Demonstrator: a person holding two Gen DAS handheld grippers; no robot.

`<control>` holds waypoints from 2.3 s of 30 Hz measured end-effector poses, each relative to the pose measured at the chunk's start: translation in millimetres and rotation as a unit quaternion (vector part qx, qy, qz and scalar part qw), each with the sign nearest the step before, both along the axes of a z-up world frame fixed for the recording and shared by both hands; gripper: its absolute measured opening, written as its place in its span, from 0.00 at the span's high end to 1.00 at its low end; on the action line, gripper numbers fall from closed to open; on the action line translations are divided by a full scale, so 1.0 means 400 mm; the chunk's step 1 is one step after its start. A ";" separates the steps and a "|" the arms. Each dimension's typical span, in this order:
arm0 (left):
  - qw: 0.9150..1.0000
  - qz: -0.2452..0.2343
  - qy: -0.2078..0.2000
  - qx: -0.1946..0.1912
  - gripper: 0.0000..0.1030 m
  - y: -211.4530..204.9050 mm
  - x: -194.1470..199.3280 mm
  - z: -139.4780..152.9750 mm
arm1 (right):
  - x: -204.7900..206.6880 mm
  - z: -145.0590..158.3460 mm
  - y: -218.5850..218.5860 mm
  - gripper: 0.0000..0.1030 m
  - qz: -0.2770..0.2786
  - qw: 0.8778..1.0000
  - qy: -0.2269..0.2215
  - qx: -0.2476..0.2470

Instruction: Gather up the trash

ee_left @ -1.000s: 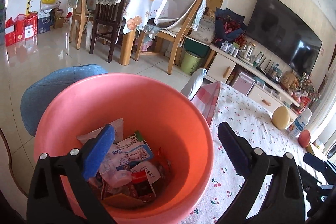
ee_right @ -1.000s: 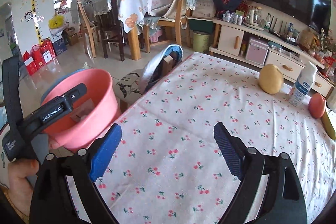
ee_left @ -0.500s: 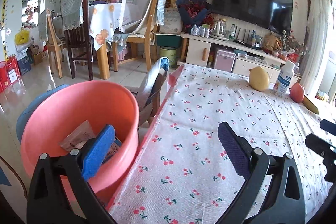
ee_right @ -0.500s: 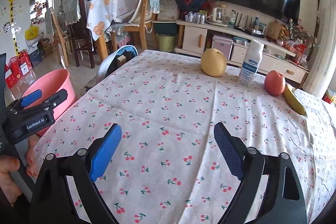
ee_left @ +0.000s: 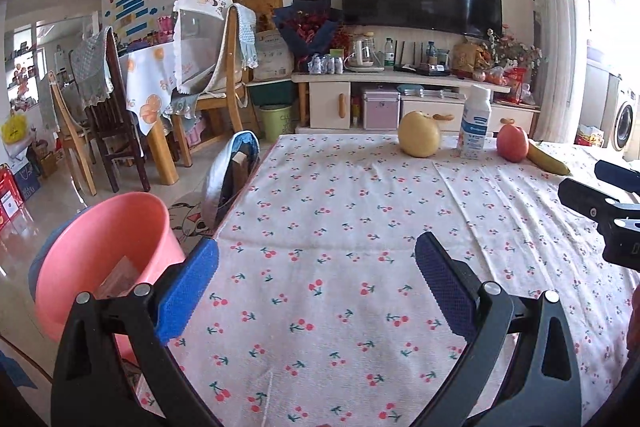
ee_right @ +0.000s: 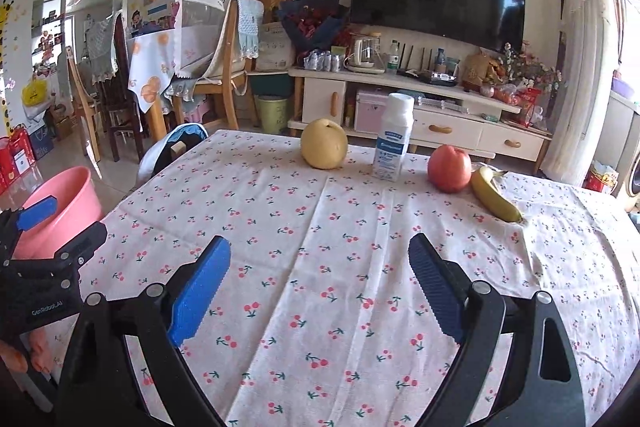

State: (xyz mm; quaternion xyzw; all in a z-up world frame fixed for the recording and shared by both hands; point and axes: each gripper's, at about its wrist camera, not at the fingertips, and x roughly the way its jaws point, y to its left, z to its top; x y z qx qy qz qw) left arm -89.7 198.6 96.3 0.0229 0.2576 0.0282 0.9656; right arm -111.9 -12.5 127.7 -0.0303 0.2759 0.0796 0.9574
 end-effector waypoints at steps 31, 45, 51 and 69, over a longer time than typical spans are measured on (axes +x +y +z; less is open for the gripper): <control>0.998 -0.059 -0.012 -0.034 0.04 -0.348 0.025 0.122 | -0.036 0.082 -0.310 0.10 -0.110 0.990 -0.086 0.026; 0.997 -0.062 -0.031 -0.020 0.04 -0.441 0.021 0.170 | -0.073 0.108 -0.375 0.07 -0.138 0.983 -0.118 0.017; 0.997 -0.064 -0.040 -0.012 0.04 -0.460 0.014 0.188 | -0.084 0.113 -0.386 0.07 -0.140 0.982 -0.126 0.026; 0.997 -0.054 -0.046 -0.006 0.04 -0.451 0.009 0.201 | -0.094 0.123 -0.378 0.07 -0.135 0.982 -0.132 0.019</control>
